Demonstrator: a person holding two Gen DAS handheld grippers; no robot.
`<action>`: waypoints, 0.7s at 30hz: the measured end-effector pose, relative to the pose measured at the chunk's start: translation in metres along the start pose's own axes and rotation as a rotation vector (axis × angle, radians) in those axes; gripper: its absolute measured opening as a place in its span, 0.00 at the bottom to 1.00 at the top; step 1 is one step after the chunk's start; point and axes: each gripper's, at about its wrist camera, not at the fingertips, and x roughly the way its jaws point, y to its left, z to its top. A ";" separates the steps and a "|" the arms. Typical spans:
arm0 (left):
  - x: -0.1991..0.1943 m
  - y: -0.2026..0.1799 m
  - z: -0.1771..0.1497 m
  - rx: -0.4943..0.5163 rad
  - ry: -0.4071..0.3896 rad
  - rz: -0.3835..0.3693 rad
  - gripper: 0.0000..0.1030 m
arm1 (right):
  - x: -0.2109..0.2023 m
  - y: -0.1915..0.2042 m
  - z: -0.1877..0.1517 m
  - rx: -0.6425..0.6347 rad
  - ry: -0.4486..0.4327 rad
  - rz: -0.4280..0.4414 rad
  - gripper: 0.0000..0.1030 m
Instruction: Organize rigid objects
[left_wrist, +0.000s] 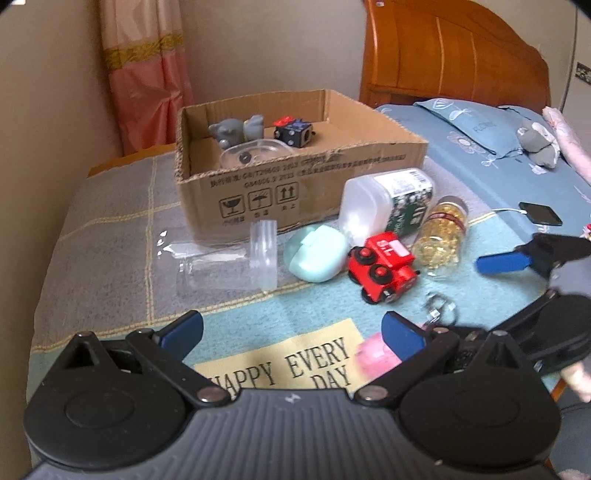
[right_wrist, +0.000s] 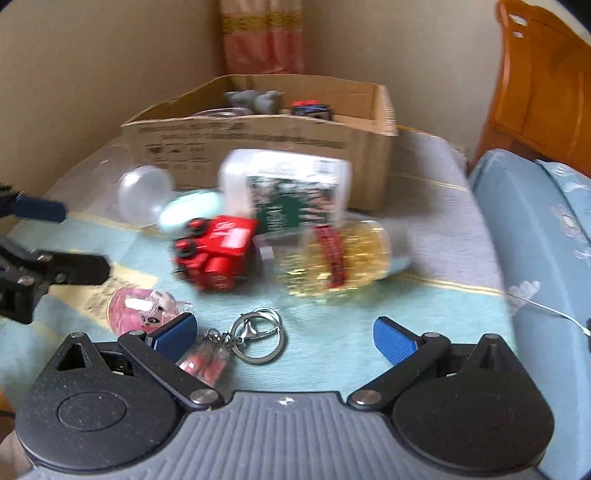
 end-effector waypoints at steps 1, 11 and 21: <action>-0.001 -0.002 0.000 0.005 0.000 -0.004 0.99 | 0.000 0.003 0.000 -0.010 0.001 0.012 1.00; 0.025 -0.034 -0.001 0.067 0.055 -0.076 0.99 | -0.021 -0.009 -0.018 -0.023 -0.015 -0.038 1.00; 0.028 -0.024 -0.016 0.087 0.093 0.006 0.99 | -0.028 -0.043 -0.038 0.057 -0.005 -0.092 1.00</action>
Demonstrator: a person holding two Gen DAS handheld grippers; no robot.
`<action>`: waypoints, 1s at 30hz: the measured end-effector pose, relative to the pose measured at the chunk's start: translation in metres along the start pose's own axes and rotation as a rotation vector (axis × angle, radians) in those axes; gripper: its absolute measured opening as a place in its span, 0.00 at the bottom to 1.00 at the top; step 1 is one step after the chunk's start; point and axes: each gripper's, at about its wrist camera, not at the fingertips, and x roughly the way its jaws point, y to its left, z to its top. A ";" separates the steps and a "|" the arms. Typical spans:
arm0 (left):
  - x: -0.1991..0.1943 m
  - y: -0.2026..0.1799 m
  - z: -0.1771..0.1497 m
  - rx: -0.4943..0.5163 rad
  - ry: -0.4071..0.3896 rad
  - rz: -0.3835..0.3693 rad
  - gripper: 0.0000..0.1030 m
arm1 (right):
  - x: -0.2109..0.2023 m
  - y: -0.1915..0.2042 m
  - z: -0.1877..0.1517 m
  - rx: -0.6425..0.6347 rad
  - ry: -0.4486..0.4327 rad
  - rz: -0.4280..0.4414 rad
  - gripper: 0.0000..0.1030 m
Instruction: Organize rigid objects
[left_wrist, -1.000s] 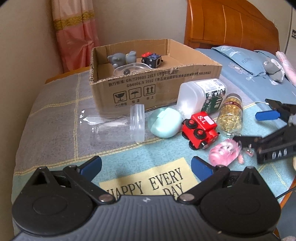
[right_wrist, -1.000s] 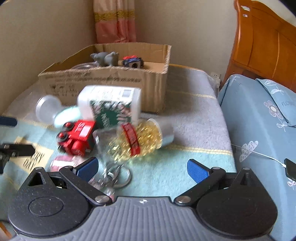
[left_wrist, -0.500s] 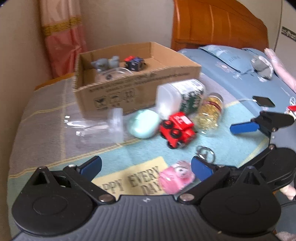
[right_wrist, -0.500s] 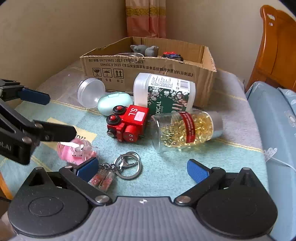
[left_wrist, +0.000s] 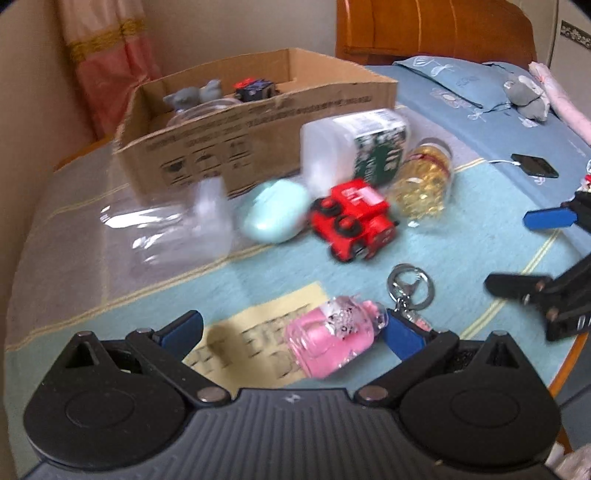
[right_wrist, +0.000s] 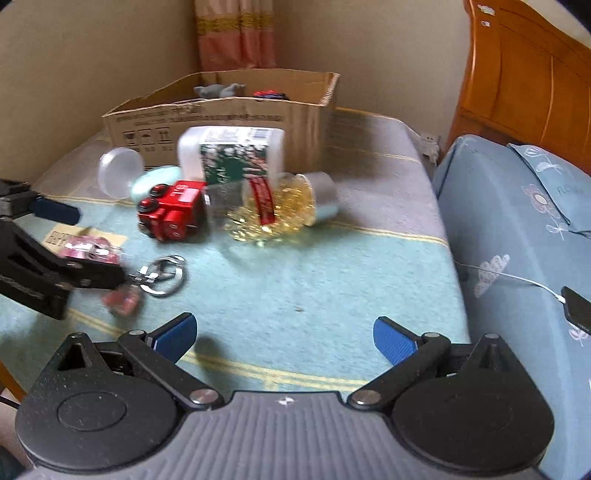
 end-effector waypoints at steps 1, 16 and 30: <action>-0.002 0.004 -0.003 -0.003 0.002 0.010 0.99 | 0.001 -0.001 -0.001 0.000 0.001 -0.001 1.00; -0.002 0.028 -0.014 -0.162 -0.022 0.050 1.00 | 0.005 0.002 -0.002 -0.003 -0.033 0.005 1.00; -0.016 0.054 -0.026 -0.173 0.027 0.133 0.99 | 0.005 0.001 -0.004 -0.016 -0.052 0.019 1.00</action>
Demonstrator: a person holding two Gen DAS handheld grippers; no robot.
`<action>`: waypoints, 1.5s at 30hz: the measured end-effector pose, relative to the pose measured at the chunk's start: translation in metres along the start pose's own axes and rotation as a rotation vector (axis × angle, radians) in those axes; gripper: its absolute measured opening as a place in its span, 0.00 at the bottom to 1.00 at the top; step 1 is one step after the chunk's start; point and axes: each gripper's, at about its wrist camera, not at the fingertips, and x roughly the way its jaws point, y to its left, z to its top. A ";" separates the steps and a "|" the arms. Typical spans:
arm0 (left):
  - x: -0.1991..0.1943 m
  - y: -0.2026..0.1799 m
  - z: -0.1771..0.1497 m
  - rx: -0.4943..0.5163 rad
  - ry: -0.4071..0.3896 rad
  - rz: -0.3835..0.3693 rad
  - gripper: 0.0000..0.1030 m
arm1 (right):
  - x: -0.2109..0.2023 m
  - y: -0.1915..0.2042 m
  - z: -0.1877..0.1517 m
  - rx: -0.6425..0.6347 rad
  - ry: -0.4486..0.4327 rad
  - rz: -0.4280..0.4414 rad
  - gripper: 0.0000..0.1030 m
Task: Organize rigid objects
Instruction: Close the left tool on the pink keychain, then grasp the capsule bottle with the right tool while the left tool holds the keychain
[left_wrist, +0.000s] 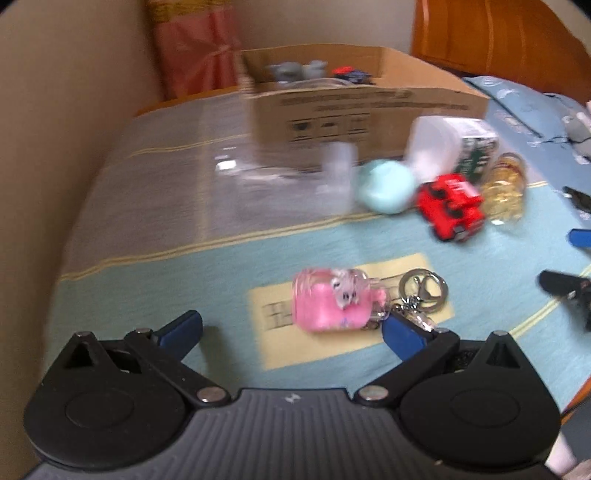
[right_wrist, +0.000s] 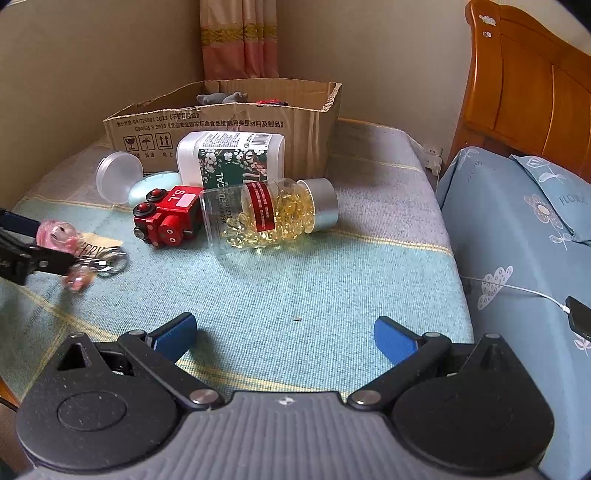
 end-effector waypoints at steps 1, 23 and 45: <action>-0.003 0.002 -0.002 0.008 -0.004 0.026 0.99 | 0.000 0.000 0.000 -0.003 0.000 0.002 1.00; -0.006 -0.009 0.006 -0.026 -0.107 -0.014 0.74 | 0.005 -0.001 0.005 -0.017 0.000 0.012 1.00; -0.001 0.002 0.004 -0.070 -0.085 -0.041 0.48 | 0.017 -0.021 0.050 -0.138 -0.028 0.191 1.00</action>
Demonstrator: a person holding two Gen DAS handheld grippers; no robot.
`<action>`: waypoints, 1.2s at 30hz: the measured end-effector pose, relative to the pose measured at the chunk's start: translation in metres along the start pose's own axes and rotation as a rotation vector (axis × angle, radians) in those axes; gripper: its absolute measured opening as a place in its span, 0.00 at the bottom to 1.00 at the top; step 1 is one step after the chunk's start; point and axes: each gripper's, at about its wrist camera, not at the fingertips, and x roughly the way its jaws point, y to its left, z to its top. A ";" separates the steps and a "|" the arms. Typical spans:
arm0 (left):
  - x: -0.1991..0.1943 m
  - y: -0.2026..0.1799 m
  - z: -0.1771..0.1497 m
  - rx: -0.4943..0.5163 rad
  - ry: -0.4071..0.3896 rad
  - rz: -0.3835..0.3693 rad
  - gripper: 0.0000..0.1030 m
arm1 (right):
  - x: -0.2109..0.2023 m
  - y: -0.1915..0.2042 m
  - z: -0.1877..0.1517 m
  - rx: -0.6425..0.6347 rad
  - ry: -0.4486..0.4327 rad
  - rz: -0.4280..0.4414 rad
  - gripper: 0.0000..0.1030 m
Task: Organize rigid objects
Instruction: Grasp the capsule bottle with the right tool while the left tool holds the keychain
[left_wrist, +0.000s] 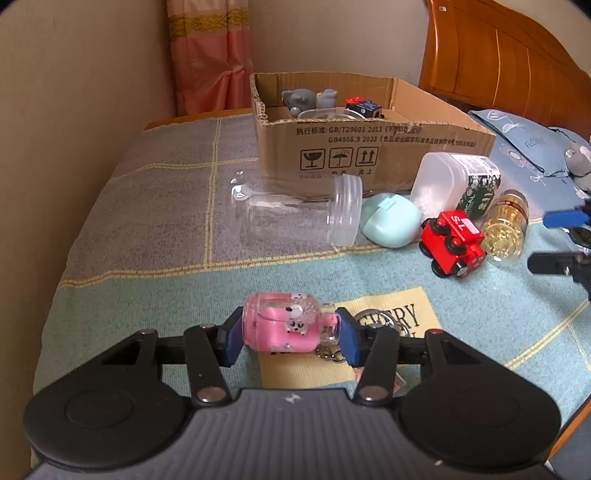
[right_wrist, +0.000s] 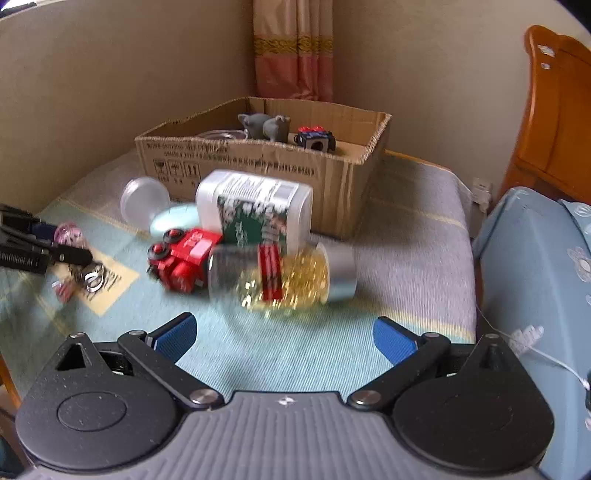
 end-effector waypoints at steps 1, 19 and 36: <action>0.000 0.000 0.000 -0.001 0.001 -0.001 0.48 | 0.002 -0.002 0.003 -0.007 -0.005 0.012 1.00; 0.006 -0.002 0.011 0.012 0.042 -0.014 0.48 | 0.033 0.001 0.025 -0.042 0.084 -0.006 0.99; -0.024 -0.014 0.036 0.144 0.037 -0.099 0.48 | -0.005 0.007 0.031 -0.059 0.103 -0.043 0.92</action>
